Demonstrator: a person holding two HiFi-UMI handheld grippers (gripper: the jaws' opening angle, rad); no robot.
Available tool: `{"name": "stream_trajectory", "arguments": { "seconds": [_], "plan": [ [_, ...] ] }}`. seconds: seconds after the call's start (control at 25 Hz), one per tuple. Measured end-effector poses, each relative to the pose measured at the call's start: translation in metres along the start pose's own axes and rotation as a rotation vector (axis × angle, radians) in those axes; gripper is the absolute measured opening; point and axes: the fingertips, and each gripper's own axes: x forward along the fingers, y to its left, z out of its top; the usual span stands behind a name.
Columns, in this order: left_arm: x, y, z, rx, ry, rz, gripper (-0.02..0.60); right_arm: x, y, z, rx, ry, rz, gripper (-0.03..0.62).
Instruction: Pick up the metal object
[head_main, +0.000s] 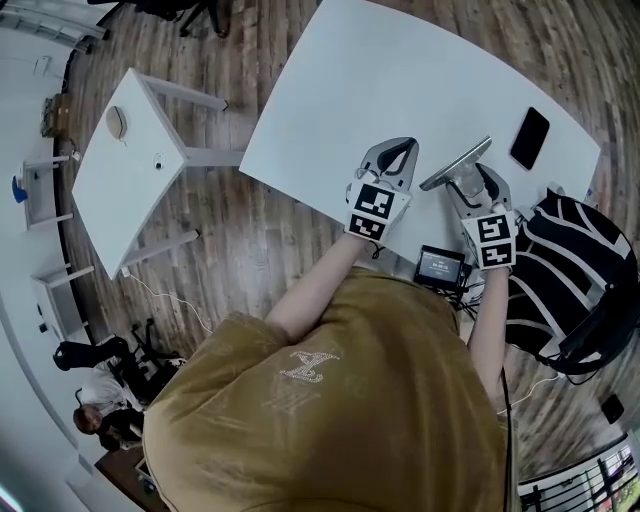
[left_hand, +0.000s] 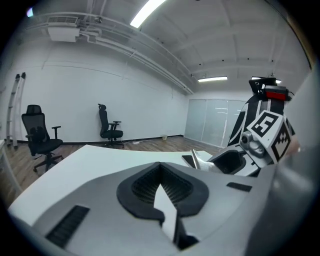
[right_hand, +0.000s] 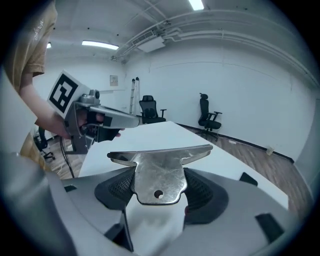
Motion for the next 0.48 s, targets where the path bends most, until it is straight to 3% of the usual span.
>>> {"name": "stream_trajectory", "arguments": {
  "seconds": [0.48],
  "plan": [
    [-0.028, -0.017, 0.064, 0.011, -0.171, 0.039, 0.006, -0.088, -0.022, 0.100, 0.166, -0.454, -0.272, 0.287]
  ]
}}
